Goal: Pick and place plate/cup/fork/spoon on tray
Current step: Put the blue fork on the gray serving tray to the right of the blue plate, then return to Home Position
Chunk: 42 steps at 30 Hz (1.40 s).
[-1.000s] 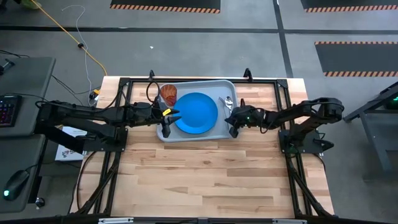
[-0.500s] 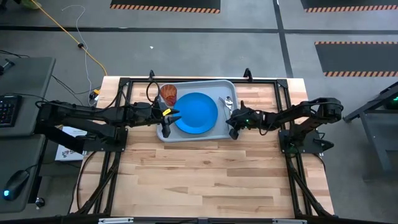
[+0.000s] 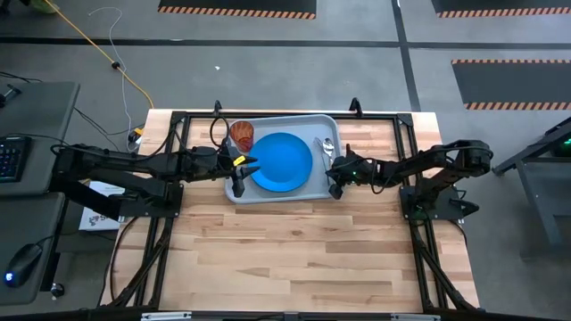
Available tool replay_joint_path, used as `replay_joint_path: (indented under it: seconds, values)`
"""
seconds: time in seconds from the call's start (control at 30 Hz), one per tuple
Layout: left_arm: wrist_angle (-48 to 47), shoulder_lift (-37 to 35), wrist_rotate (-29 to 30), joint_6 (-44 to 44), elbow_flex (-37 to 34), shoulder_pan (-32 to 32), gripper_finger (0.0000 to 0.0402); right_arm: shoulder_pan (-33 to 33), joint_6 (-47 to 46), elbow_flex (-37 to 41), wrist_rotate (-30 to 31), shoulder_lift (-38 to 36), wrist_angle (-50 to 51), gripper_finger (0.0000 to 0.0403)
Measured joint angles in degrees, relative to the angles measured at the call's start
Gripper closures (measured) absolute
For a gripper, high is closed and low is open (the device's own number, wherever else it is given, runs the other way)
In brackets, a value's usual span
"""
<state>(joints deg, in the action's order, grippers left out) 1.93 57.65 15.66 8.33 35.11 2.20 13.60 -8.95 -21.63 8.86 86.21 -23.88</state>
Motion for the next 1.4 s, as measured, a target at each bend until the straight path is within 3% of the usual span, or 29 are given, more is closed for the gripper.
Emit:
replay_joint_path:
  seconds: [0.5, 1.03, 1.4]
  values:
    - [-0.31, 0.00, 0.00, -0.01, 0.00, 0.02, 0.0284, 0.03, 0.46, 0.03, 3.14, 0.02, 2.52, 0.0403]
    - [-0.24, -0.02, 0.13, -1.42, 0.00, 0.02, 0.0284, 0.01, 4.36, -7.54, 5.11, -0.07, -0.43, 0.0403]
    - [1.54, -0.33, -0.87, -4.61, 0.00, -0.30, 0.0284, -0.20, 6.44, -7.54, -4.75, -5.42, 1.54, 0.0403]
